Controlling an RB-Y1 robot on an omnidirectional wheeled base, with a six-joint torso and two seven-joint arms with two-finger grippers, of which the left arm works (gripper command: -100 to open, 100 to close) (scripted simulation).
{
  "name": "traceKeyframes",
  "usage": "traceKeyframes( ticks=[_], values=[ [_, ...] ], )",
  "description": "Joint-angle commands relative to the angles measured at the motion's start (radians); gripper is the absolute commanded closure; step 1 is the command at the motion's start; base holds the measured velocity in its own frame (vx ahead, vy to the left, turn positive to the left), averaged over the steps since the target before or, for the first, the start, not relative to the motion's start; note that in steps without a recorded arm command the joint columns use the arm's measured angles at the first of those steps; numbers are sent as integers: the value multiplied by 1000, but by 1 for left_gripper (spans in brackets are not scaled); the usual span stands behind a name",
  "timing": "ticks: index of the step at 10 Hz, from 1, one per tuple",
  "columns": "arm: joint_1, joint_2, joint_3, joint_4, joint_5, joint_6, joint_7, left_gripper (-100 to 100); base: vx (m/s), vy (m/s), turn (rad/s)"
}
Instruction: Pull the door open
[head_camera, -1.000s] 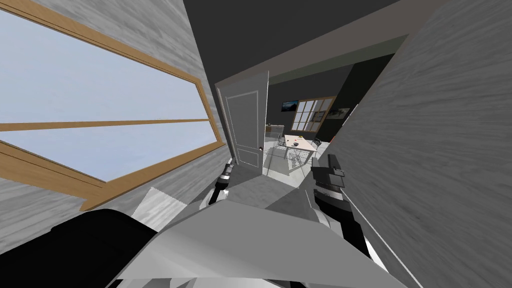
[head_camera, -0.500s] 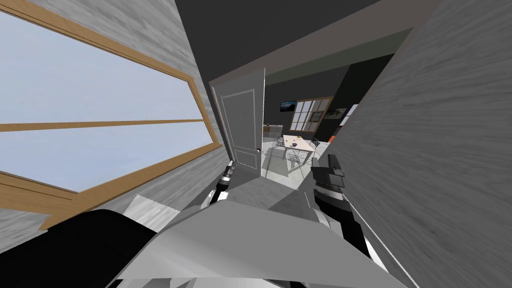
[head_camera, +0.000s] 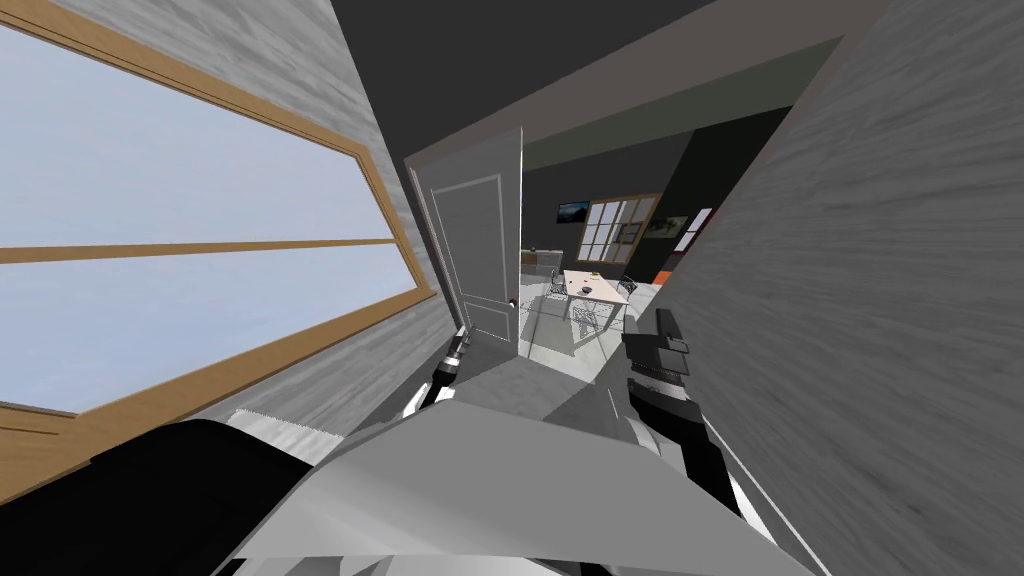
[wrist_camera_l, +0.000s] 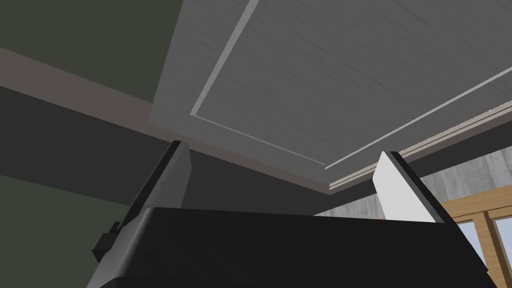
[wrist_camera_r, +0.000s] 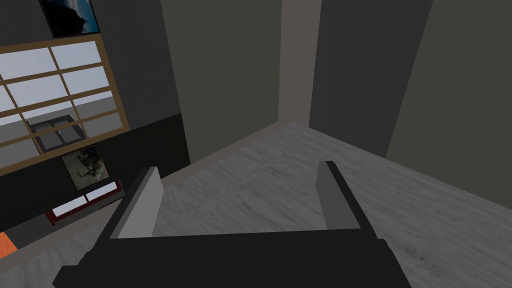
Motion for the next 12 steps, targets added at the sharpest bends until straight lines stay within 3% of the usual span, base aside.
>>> traceKeyframes(
  ticks=[1,12],
  values=[
    [-7,3,0,36,-11,-5,-32,-100,103,-47,-39],
    [-60,34,6,279,-72,-53,-210,-100,105,-37,-34]
  ],
)
